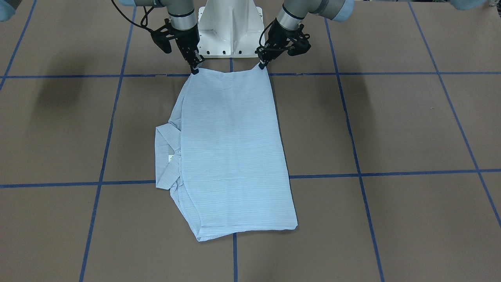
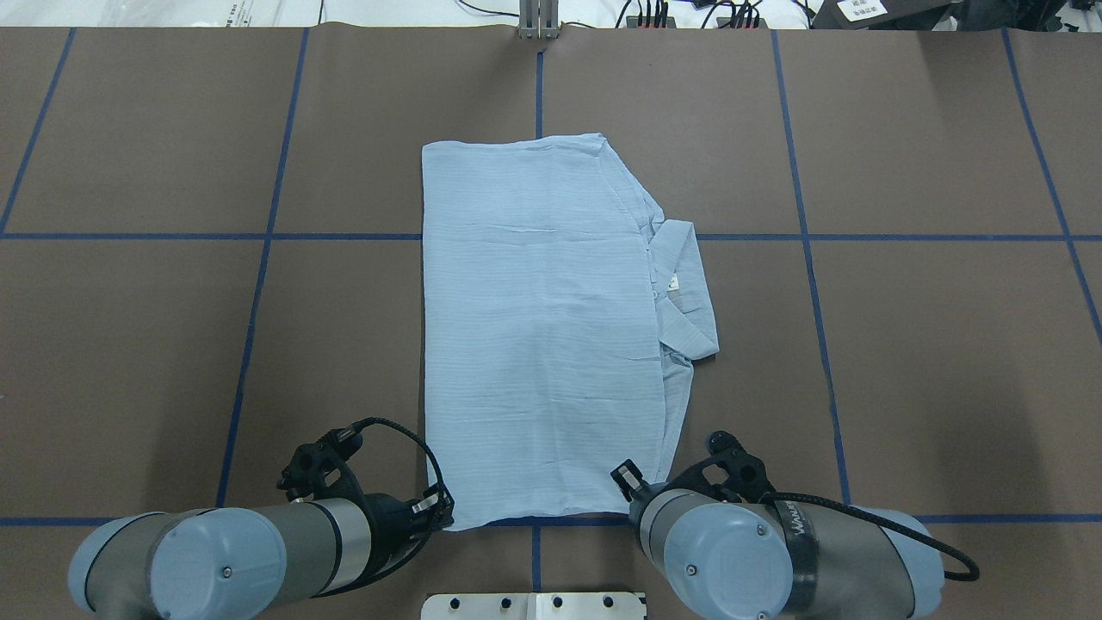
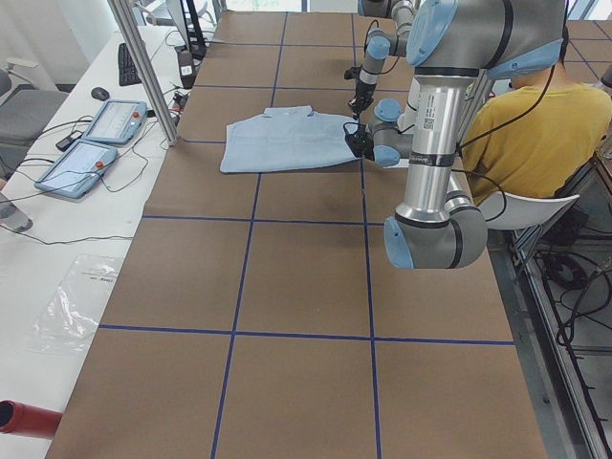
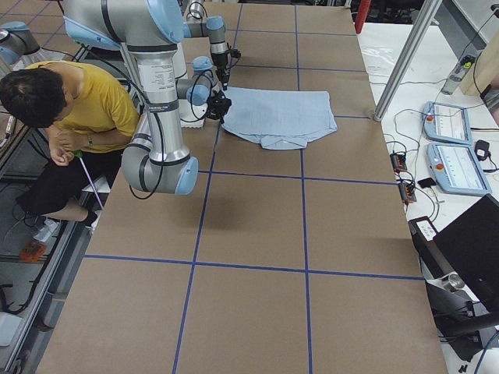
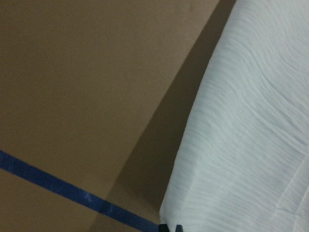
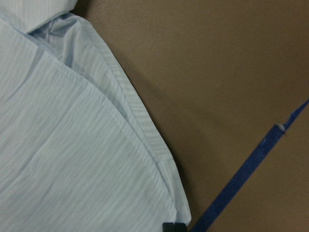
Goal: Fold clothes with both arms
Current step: 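Lower both grippers onto the near edge corners and grasp them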
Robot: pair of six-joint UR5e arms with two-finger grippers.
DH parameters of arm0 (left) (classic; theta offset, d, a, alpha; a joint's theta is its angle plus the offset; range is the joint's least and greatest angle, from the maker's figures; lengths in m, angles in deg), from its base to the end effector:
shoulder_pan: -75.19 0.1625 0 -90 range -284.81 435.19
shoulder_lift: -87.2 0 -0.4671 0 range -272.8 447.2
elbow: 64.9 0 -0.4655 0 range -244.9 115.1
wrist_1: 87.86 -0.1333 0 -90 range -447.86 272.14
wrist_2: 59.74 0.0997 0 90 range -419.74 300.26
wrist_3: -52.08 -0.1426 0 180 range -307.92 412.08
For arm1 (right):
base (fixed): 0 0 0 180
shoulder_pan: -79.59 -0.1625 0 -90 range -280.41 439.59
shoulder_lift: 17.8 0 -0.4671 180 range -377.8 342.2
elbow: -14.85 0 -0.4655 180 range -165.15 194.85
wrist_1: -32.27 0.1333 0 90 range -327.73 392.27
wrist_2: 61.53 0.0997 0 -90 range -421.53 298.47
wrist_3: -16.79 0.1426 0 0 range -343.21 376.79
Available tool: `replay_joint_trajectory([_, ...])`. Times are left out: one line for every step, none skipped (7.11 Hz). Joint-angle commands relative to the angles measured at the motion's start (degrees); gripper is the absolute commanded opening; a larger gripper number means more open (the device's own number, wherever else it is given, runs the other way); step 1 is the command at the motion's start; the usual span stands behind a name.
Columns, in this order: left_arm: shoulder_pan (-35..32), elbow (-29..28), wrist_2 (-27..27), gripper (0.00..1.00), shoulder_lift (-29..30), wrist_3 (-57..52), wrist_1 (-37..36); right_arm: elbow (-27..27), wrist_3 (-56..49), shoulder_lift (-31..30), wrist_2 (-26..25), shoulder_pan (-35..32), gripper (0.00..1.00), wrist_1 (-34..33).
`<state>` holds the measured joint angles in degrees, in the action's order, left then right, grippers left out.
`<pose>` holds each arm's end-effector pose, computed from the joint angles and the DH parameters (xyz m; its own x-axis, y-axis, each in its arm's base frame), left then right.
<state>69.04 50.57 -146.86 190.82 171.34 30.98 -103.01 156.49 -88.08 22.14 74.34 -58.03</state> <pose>0.6220 -0.2083 0.2841 0.2510 -0.5180 -0.8177 0.3163 0.8423 -0.4365 -0.6270 -0.2073 0.2815 0.3061 0.7893 0.5322 -0.6262 0.5880 -0.5119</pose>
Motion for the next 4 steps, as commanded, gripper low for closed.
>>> replay_joint_trajectory([0.43, 8.94, -1.37, 0.0, -0.62, 0.01, -7.35, -9.78, 1.89, -0.03, 0.09, 2.34, 0.0, -9.39])
replay_joint_trajectory([0.43, 13.77, -2.42, 0.0, -0.79, 0.44, -11.31, -15.06, 2.24, 0.05, 0.26, 2.18, 0.0, -12.33])
replay_joint_trajectory([-0.7, 17.91, -4.35, 0.0, -0.54, 0.45, -12.57, -16.68, 2.07, 0.66, 0.96, -1.83, 0.0, -12.44])
replay_joint_trajectory([-5.67, 17.87, -9.06, 0.0, -0.18, -0.86, -12.59, -16.61, 0.85, 2.06, 5.75, -7.17, 0.0, -12.18])
